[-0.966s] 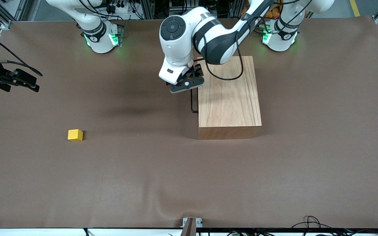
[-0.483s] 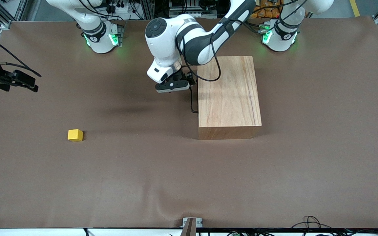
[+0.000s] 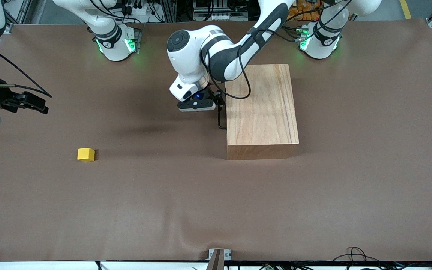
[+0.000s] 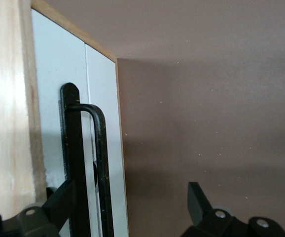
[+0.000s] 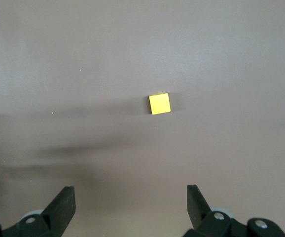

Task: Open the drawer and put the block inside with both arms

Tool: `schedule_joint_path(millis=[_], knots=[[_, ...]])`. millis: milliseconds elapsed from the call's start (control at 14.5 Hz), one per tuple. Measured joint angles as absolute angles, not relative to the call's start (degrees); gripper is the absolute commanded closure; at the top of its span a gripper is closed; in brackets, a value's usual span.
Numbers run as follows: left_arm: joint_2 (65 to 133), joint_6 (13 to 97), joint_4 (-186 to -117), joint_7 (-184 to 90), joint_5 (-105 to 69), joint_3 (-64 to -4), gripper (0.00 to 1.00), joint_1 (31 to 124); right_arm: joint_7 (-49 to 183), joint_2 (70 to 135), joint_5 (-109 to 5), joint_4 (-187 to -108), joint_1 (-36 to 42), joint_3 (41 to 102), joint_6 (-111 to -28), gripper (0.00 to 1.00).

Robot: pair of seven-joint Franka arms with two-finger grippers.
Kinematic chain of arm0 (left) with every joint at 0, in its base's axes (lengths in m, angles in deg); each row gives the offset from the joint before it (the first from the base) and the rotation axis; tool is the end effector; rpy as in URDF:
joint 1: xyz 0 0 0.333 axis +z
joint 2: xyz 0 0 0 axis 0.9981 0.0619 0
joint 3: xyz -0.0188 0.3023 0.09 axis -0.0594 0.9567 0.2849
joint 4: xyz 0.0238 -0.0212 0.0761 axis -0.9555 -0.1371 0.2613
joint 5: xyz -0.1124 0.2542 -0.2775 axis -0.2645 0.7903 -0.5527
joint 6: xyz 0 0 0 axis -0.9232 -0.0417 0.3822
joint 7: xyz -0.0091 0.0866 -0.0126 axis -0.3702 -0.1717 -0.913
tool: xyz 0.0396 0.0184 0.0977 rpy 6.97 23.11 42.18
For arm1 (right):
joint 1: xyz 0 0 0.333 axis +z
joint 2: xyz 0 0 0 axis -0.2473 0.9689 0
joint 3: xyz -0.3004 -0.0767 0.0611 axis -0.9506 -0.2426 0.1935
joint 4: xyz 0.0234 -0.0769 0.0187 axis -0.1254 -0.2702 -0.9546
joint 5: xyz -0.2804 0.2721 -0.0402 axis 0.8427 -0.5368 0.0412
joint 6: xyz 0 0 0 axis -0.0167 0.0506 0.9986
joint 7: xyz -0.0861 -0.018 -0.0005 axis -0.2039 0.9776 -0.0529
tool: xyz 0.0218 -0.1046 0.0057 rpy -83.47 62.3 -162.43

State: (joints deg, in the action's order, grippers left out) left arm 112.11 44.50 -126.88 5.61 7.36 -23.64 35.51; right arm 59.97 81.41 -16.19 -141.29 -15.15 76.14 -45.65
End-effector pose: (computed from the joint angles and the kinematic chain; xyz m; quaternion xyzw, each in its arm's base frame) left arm 0.4117 -0.5946 0.3387 -0.9938 0.0323 -0.0494 0.0944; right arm 0.5666 -0.0115 0.5782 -0.9989 0.0309 0.0354 0.0077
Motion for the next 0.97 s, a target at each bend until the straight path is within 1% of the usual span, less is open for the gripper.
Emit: schedule_joint_path(millis=[207,483,621,966], knots=[[113.09,45.44,-126.88,5.58,7.38,-23.62,0.00,35.61,59.97,81.68,-16.19,-144.71,-15.18,76.11,-49.19,0.00],[113.36,45.77,-126.87,5.58,7.08,-23.60,0.00,36.44,59.98,83.40,-16.19,-151.54,-15.73,76.03,-57.76,0.00],[113.56,45.77,-126.87,5.58,7.03,-23.69,0.00,36.40,59.98,85.52,-16.19,-153.08,-16.17,76.02,-60.05,0.00],[114.90,45.89,-126.80,5.58,6.99,-23.90,0.00,36.22,60.04,93.05,-16.06,-153.58,-18.46,75.83,-63.72,0.00]])
